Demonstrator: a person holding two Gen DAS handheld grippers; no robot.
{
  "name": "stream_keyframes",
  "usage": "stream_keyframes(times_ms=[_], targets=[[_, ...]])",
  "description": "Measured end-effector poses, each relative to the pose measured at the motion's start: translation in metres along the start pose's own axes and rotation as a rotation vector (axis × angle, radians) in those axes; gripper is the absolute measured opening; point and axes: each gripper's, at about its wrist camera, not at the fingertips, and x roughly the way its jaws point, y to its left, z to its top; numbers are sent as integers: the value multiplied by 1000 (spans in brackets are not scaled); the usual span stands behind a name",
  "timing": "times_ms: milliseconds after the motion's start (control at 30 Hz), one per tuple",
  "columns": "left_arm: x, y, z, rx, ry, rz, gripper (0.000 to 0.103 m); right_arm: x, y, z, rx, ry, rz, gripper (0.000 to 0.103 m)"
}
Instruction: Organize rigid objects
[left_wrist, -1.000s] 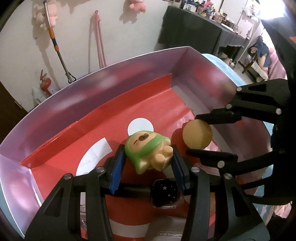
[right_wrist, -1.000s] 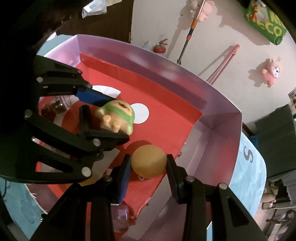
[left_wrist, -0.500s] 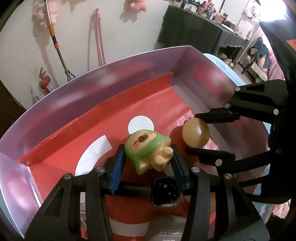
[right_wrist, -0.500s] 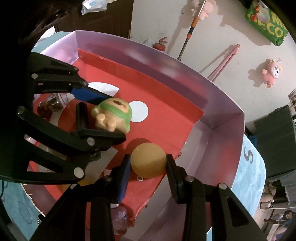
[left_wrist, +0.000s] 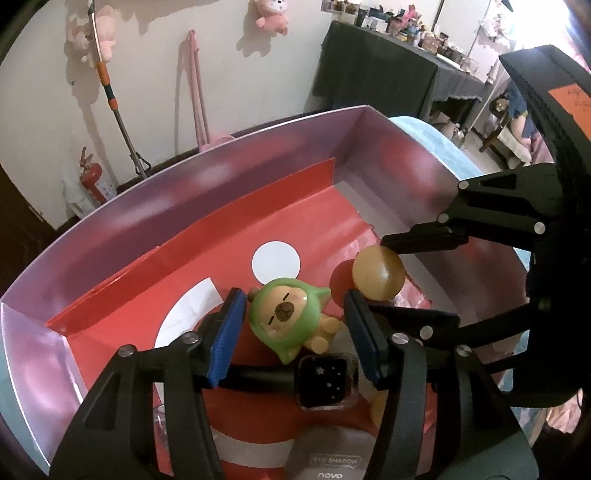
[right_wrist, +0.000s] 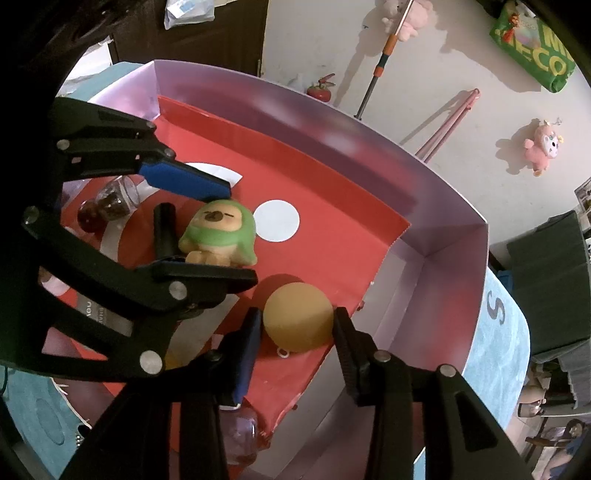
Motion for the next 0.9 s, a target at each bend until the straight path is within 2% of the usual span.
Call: stream_keyframes(times_ms=[200,333,400,467,600,700,833,900], targets=[[-20,0,-5,-34,-52,-3,63,-11,1,-5,6,-12,-14,52],[-45,2,-14,-78,-102,-7,67,-29,-1,-11,37,-38,-15,53],[-59,0,-20,-95,-128,-5,68,-40,0,-14,50,-53,-24,58],[-75,-5,-28,-100,-160,6,75,-55,3,-20,63,-80,-33,64],[-101,-21,-44,-92,-215,35,77,-82,11,-29,88,-132,-32,66],[-115,-30,-56,-99,-249,46,79,-101,17,-38,116,-175,-29,77],[-141,-37,-80,-136,-330,95,81,-123,29,-50,142,-224,-25,80],[-152,-39,-89,-148,-364,109,82,-135,34,-59,156,-255,-24,85]])
